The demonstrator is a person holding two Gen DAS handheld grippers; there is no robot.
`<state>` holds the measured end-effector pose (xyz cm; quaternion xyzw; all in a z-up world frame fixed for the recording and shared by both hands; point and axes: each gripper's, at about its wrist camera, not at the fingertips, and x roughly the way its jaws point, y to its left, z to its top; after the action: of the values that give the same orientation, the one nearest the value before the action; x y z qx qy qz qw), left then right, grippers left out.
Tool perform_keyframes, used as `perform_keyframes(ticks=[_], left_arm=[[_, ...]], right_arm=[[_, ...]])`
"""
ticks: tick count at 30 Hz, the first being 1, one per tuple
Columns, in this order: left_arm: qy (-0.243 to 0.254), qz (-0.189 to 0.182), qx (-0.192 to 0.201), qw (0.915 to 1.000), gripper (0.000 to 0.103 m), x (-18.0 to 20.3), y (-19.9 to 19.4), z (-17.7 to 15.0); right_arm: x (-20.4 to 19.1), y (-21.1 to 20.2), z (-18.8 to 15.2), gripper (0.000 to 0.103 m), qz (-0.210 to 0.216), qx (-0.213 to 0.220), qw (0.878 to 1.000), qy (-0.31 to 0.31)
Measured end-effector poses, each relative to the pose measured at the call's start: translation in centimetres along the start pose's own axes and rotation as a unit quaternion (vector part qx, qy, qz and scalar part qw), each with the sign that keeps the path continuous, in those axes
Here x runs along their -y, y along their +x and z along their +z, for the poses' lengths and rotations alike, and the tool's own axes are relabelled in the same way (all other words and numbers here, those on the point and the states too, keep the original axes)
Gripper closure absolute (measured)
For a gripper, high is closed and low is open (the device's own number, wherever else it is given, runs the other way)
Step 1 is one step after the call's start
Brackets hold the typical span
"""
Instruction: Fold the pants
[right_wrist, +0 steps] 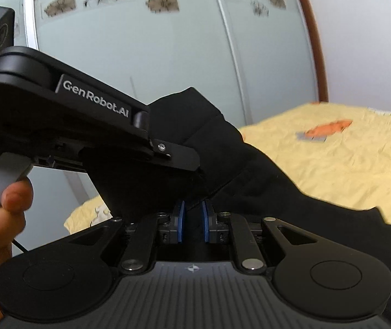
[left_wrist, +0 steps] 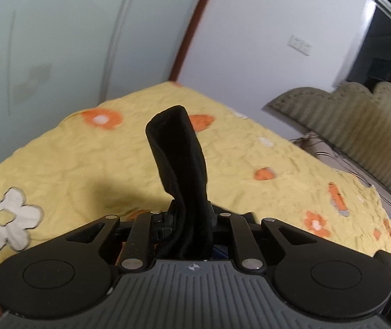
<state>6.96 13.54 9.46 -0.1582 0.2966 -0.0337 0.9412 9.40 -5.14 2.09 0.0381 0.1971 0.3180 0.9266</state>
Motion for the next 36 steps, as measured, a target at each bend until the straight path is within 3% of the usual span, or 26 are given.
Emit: perform_keyframes(ticks=[3, 10, 20, 32, 36], left_arm=[[0.022, -0.019, 0.009, 0.9995, 0.086, 3.3, -0.2, -0.4], [0.073, -0.076, -0.001, 0.9944, 0.083, 11.2, 1.0, -3.1], [0.144, -0.150, -0.062, 0.9763, 0.080, 22.3, 5.5, -9.3], [0.186, -0.192, -0.120, 0.9561, 0.080, 29.8, 9.7, -15.4], [0.198, -0.201, -0.157, 0.9463, 0.068, 30.3, 11.1, -16.7]], right_arm=[[1.3, -2.4, 0.5, 0.090, -0.004, 0.017, 1.000, 0.026], [5.3, -8.6, -0.3, 0.090, -0.057, 0.046, 0.995, 0.061], [11.7, -16.9, -4.4, 0.090, -0.132, 0.066, 0.977, 0.157], [17.4, -22.9, -8.8, 0.090, -0.202, 0.063, 0.953, 0.219], [19.4, -23.9, -10.2, 0.089, -0.204, 0.045, 0.941, 0.265]])
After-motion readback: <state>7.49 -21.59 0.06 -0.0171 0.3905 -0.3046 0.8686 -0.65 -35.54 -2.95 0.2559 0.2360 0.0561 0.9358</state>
